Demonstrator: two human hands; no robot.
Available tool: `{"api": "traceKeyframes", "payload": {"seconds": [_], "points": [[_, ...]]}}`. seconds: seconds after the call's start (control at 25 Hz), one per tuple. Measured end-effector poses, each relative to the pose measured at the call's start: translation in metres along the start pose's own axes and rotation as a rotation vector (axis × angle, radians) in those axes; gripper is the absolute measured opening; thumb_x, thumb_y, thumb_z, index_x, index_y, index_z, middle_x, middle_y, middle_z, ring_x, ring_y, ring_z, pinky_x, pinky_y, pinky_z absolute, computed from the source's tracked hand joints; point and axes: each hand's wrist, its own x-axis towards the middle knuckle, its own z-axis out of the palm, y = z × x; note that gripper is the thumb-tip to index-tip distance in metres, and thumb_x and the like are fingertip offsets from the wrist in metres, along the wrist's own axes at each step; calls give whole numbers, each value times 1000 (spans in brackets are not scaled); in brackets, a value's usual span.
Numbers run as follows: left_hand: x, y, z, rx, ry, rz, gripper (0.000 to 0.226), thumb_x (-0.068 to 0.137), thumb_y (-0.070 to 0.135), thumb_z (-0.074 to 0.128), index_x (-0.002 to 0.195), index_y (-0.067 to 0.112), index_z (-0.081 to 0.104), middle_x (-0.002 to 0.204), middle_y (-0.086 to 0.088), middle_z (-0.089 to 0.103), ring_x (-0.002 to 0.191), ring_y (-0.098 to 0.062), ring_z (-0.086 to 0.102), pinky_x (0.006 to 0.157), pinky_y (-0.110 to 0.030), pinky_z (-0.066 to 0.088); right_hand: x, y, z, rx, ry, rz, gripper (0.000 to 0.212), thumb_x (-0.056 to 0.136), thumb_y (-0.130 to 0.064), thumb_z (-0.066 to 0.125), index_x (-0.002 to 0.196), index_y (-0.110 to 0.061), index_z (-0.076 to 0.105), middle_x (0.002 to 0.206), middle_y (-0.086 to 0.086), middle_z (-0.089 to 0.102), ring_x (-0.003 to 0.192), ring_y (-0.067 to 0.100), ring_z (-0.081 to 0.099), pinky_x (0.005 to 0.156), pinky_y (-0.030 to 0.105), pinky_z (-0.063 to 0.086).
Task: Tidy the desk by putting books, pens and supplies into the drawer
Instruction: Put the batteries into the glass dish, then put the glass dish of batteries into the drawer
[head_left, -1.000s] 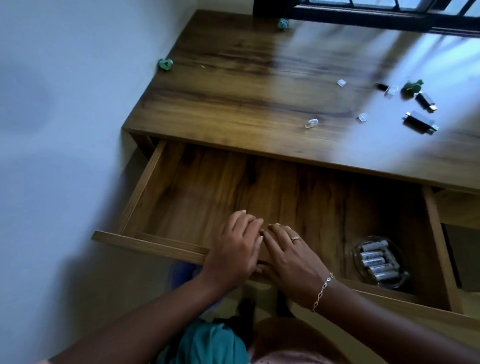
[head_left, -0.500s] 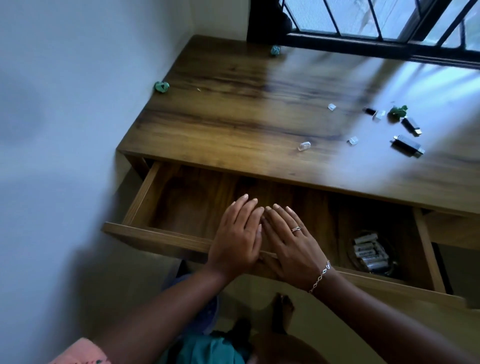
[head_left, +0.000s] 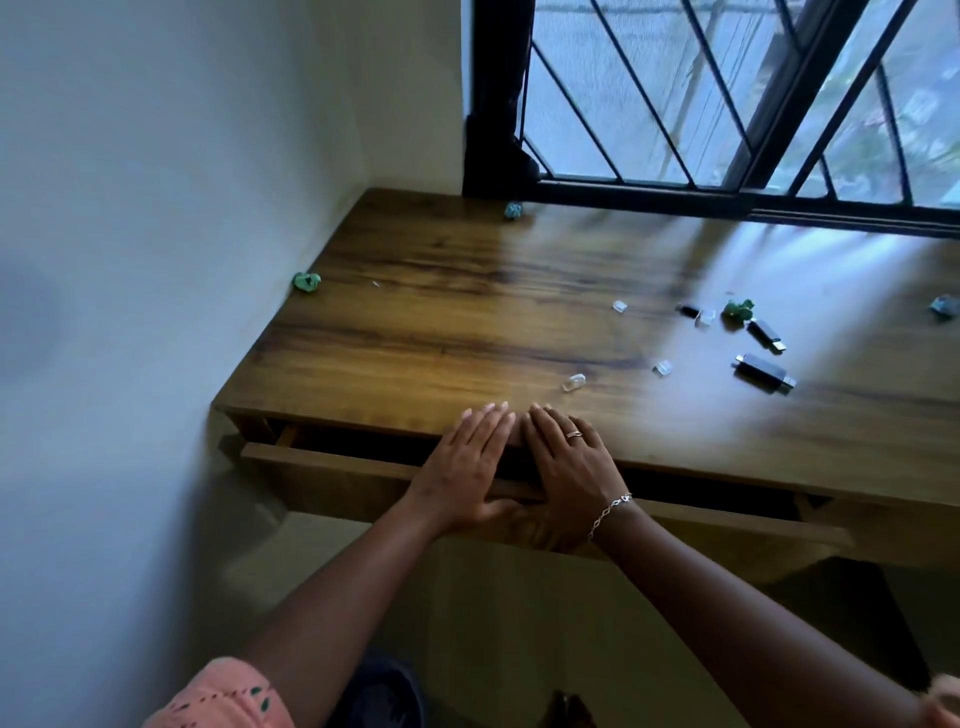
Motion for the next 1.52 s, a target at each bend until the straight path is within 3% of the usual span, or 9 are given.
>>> {"api": "traceKeyframes", "payload": {"seconds": [0.12,0.28,0.52,0.92,1.08,1.2,1.32,1.44,1.52], "points": [[14,0,-3,-12,24,-25,86,47,43,84,120,4,60,124,-14,61,110,-29,61,91,-43,49,14,1,0,37,85,1,88,40,-71,71,104,-11,61,99,8,67,86,25,67,74,34,54],[23,9,-1,-14,129,-77,68,47,31,86,108,12,60,108,-8,68,93,-24,67,73,-37,55,19,-2,7,19,234,13,52,68,-55,44,99,-13,44,87,6,66,75,24,65,70,31,54],[35,13,6,25,194,-159,30,74,18,36,102,13,44,89,-2,65,79,-18,53,63,-30,49,28,-1,11,-1,304,42,45,70,-43,33,100,-13,45,79,4,62,66,22,60,60,29,51],[35,25,10,162,176,-205,28,74,12,32,97,10,47,85,-8,61,78,-24,38,68,-37,27,24,7,8,117,114,4,43,69,-41,32,99,-14,45,84,1,61,71,20,61,59,27,52],[45,29,-11,58,-30,-196,21,71,30,55,79,15,67,75,-5,60,67,-23,51,59,-37,42,12,32,-8,162,18,-98,37,72,-45,38,96,-23,55,91,-7,65,78,11,65,58,20,54],[57,34,-25,-72,-129,-333,55,55,58,75,88,15,68,84,-4,65,72,-22,62,57,-37,49,2,51,-19,144,-98,-67,51,66,-60,36,98,-28,58,95,-11,67,79,8,67,59,16,53],[75,44,-23,-208,-46,-447,58,81,58,55,117,13,54,114,-5,56,104,-25,55,81,-40,47,-16,86,-27,200,-108,44,58,61,-50,73,106,-19,56,99,1,68,79,18,70,56,24,57],[103,52,-24,-350,62,-400,51,64,47,78,96,11,63,93,-7,62,83,-28,63,62,-39,52,-35,131,-28,204,-73,201,63,45,-27,89,101,-10,65,98,9,67,77,27,69,57,30,56],[126,53,-19,-416,116,-397,48,57,37,85,91,11,64,89,-7,64,78,-29,64,61,-38,52,-39,162,-27,233,-51,291,53,55,-19,86,103,-9,65,102,9,66,82,31,67,60,33,56]]}}
